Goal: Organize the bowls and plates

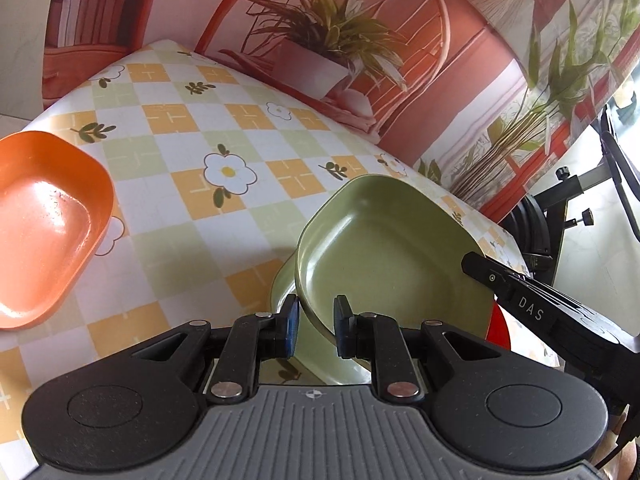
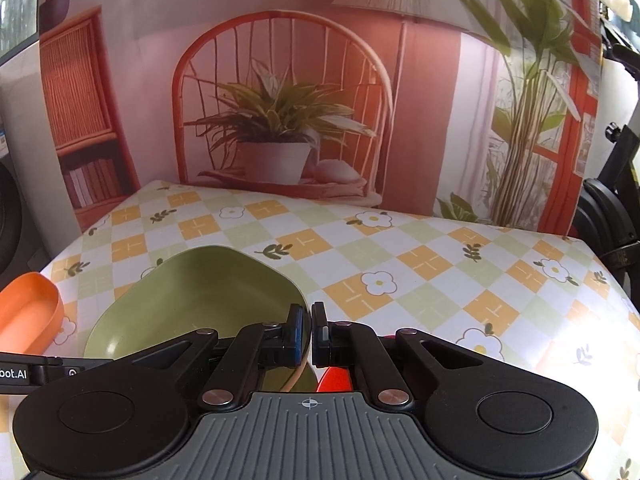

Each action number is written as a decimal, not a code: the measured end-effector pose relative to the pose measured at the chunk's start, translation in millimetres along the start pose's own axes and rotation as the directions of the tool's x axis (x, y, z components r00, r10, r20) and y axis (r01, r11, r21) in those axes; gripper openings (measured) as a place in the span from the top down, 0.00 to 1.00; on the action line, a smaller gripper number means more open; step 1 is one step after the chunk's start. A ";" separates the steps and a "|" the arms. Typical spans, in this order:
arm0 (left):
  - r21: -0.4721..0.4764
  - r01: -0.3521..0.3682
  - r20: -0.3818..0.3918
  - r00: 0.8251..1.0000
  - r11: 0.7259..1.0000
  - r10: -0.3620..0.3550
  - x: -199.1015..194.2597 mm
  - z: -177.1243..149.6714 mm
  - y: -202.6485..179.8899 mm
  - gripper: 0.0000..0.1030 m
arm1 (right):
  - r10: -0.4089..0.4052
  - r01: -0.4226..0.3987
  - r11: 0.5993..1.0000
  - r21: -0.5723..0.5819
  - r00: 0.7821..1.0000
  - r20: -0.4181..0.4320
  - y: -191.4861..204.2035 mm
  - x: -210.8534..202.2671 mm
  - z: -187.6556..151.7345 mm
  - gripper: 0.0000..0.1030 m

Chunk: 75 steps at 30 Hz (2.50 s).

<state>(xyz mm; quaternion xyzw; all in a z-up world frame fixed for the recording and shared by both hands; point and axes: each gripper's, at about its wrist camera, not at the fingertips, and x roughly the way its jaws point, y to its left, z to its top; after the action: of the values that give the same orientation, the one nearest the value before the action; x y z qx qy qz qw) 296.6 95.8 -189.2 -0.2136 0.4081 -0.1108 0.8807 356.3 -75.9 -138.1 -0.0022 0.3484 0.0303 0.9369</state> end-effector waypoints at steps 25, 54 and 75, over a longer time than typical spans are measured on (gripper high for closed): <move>0.066 -0.082 -0.024 0.996 0.994 0.084 6.8 -10.1 1.0 0.81 | -0.028 0.022 0.997 -0.077 0.996 -0.080 11.9 16.7 -14.2 0.96; 0.026 -0.242 0.190 0.954 0.970 0.233 -81.4 35.1 56.9 0.76 | 0.114 -0.119 0.987 -0.108 0.992 -0.049 59.5 4.0 2.3 0.94; -0.038 -0.269 0.203 0.941 0.962 0.271 -105.6 25.7 95.7 0.76 | 0.129 -0.167 0.965 -0.202 0.974 -0.188 108.2 5.3 -54.9 0.96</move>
<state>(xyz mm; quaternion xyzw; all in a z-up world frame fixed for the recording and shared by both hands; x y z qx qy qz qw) 250.5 226.8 -148.1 -0.1703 0.3403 0.0356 0.9241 318.2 31.1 -181.3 -0.0806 0.4224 0.1377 0.8923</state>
